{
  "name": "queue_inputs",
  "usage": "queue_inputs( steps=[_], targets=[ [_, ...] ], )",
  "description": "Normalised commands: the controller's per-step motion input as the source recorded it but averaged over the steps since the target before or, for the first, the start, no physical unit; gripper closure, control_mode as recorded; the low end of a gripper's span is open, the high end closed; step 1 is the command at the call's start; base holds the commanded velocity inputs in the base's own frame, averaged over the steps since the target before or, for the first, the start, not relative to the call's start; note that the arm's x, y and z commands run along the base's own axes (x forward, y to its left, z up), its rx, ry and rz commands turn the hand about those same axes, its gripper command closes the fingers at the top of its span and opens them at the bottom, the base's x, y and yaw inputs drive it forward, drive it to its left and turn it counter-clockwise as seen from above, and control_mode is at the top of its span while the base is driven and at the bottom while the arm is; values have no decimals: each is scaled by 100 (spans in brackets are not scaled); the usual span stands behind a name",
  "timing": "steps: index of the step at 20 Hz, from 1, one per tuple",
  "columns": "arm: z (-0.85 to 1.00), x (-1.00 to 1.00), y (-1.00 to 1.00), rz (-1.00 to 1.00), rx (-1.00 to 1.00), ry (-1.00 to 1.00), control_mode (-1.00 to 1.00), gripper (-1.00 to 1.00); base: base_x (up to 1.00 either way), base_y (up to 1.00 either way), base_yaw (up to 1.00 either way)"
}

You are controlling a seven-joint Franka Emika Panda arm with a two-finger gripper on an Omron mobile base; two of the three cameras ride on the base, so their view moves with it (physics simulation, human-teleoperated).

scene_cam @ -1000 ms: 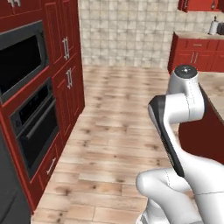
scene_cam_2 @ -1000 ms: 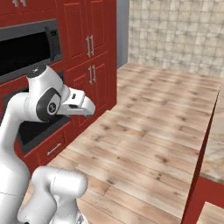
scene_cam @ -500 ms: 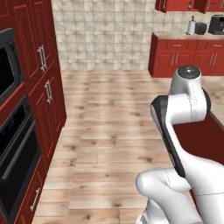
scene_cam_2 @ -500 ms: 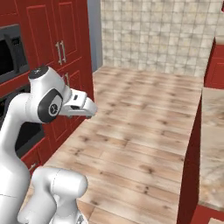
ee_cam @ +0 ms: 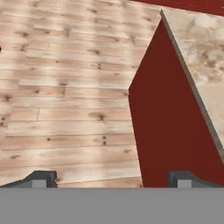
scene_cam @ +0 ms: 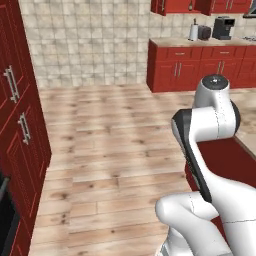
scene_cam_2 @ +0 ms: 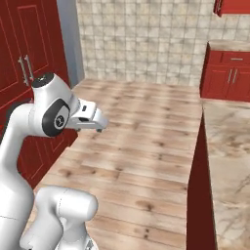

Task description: Move the ketchup and ketchup from the cabinet to the dining counter.

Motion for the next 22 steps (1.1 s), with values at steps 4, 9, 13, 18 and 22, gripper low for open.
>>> queue_inputs(
  steps=[4, 9, 13, 18, 22],
  targets=[
    [0, 0, 0, 0, 0, 0, 100, -100, 79, 16, -34],
    [0, 0, 0, 0, 0, 0, 100, -100, 80, 16, -33],
    [0, 0, 0, 0, 0, 0, 100, -100, 84, 20, -28],
    [0, 0, 0, 0, 0, 0, 100, -100, 92, 28, -20],
    [0, 0, 0, 0, 0, 0, 100, -100, 94, 27, -18]
  ],
)
